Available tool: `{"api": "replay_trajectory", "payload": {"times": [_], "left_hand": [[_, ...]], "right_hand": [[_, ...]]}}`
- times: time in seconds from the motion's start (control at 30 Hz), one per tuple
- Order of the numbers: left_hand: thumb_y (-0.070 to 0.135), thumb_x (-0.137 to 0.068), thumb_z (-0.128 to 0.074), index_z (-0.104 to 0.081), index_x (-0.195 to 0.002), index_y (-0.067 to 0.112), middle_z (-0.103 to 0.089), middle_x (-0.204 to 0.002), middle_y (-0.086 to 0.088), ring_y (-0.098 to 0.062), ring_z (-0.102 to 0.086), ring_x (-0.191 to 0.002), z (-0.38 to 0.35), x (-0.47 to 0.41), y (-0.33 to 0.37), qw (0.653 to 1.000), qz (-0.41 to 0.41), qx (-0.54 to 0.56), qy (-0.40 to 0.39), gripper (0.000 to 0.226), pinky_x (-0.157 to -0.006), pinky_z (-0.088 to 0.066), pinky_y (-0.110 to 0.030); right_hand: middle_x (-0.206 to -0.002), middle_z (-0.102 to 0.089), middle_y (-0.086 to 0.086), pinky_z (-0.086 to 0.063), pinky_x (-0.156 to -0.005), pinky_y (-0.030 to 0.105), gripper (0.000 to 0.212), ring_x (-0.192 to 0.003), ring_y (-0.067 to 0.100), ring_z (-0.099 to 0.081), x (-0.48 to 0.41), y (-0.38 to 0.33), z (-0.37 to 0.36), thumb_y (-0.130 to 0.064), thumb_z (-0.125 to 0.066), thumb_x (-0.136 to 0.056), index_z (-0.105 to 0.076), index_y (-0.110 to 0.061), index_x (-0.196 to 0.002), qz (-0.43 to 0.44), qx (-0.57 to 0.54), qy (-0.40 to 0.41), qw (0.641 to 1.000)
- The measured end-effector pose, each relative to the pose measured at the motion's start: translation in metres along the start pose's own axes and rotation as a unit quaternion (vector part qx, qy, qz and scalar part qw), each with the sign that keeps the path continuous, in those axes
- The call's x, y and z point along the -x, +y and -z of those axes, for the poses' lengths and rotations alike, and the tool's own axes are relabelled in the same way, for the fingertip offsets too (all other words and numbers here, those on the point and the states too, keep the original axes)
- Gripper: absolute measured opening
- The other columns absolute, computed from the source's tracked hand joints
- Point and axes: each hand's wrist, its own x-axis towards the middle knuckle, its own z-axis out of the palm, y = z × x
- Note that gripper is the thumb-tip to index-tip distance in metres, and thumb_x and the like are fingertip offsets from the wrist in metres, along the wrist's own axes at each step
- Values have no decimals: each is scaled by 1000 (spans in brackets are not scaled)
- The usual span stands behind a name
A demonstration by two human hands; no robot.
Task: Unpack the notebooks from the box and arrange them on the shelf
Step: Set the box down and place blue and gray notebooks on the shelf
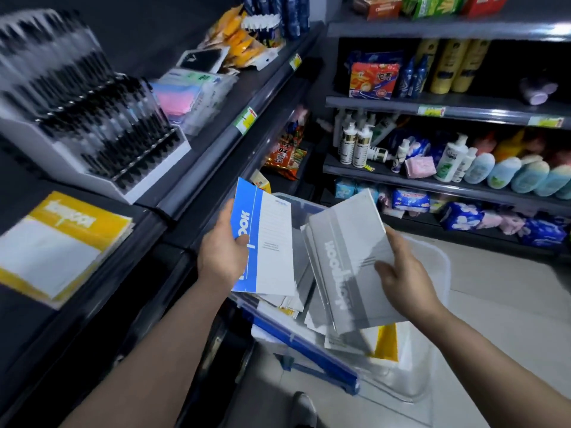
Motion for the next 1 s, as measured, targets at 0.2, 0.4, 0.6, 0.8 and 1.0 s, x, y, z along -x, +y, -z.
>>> {"api": "replay_trajectory", "payload": {"times": [0.2,0.4,0.6,0.8,1.0], "left_hand": [[9,-90,-57,-32,-150,32,-64,-126,-3,-26,-62,-110,44,75,-14,989,32,54,135,69,-92,-48,-36],[9,-90,-51,-34,-145,40,-66,-111,6,-23,-59,-93,89,176,-30,963,123,14,239,65,-76,-44,-33],[8,-89,-53,-38,-144,34,-62,-109,1,-28,-60,-100,144,287,-75,905,246,12,347,63,-83,-48,-35],[9,-91,-56,-35,-149,27,-58,-136,-4,-28,-57,-119,193,393,-107,836,318,-7,447,64,-93,-45,-34],[12,-91,-58,-35,-148,26,-54,-141,-5,-31,-52,-124,241,478,-157,768,381,-21,514,64,-99,-43,-40]], "right_hand": [[-113,-63,9,-51,-80,51,68,-98,35,-61,5,-29,7,-2,-51,-88,-28,-42,-139,98,-78,-57,990],[-122,-62,11,-50,-81,46,66,-103,36,-60,39,-66,-13,-6,-52,-90,-27,-36,-143,197,-71,-151,966],[-130,-59,10,-43,-82,39,63,-113,38,-56,94,-123,-40,-5,-52,-92,-29,-32,-144,282,-84,-245,924],[-120,-62,4,-46,-86,40,65,-106,31,-58,165,-188,-80,-3,-53,-86,-35,-35,-139,338,-141,-329,870],[-107,-58,-9,-48,-83,42,62,-96,22,-56,246,-242,-123,-7,-47,-90,-31,-42,-139,364,-130,-412,825]]}}
